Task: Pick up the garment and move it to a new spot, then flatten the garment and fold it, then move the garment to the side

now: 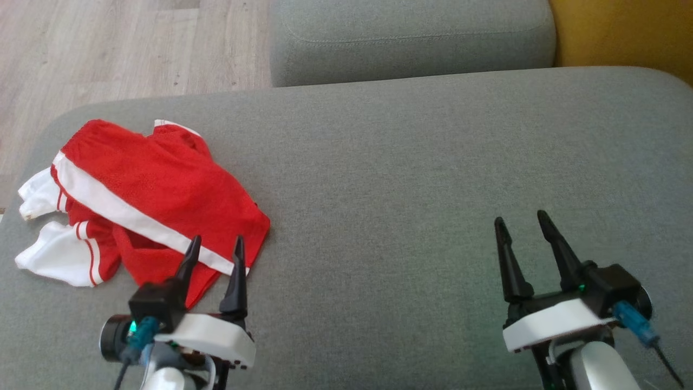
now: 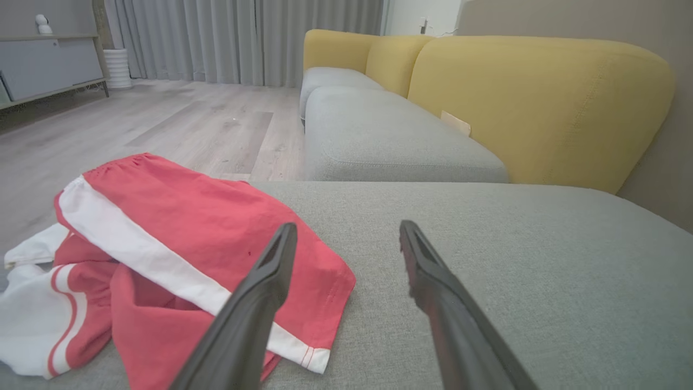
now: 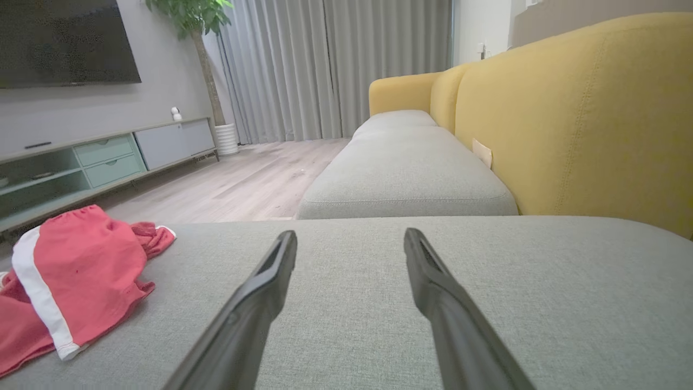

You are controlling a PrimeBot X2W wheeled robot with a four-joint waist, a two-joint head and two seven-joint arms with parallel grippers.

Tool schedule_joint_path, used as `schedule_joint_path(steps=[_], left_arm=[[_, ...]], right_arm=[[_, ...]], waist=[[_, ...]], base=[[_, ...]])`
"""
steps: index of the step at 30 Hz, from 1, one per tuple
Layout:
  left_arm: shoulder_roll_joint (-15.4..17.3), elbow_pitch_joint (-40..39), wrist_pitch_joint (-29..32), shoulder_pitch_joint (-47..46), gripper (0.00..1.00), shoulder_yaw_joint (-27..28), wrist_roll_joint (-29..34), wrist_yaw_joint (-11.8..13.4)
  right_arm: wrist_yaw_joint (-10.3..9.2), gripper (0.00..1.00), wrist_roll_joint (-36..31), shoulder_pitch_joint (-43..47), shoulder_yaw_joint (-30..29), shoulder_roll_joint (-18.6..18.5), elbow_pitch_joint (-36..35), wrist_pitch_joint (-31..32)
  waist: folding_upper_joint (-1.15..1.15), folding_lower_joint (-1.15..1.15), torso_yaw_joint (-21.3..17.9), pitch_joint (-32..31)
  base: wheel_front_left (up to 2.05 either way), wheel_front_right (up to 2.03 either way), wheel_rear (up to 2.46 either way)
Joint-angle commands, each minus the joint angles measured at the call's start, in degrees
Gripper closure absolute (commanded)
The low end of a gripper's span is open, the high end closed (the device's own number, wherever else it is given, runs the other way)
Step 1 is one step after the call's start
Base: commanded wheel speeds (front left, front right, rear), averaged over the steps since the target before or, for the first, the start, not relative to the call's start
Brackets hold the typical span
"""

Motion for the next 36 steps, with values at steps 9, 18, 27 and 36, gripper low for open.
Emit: schedule_joint_path(steps=[9,18,27,36], left_arm=[[1.41,-3.81,-2.16,-2.51,0.0,-0.45,4.3,2.11],[-3.77,-5.73,-3.84,0.22,0.0,6.43,1.74,-4.76],[-5.86,-1.31,-4.75,1.93,0.0,10.98,2.9,-11.27],[-5.98,0.08,-4.75,1.16,0.0,10.7,2.05,-11.59]], right_arm=[[-0.04,0.0,-6.27,-2.8,2.41,-0.44,-2.46,-2.41],[-0.04,0.0,-0.05,-2.23,2.81,-0.48,-1.49,-4.1],[-0.04,0.0,6.33,-1.67,2.35,-0.5,0.45,-5.03],[-0.04,0.0,8.53,-1.72,2.4,-0.5,1.17,-5.03]], waist=[[0.0,0.0,0.41,-0.25],[0.0,0.0,0.65,-0.17],[0.0,0.0,0.42,-0.49],[0.0,0.0,-0.03,-0.45]], base=[[0.0,0.0,0.0],[0.0,0.0,0.0],[0.0,0.0,0.0],[0.0,0.0,0.0]])
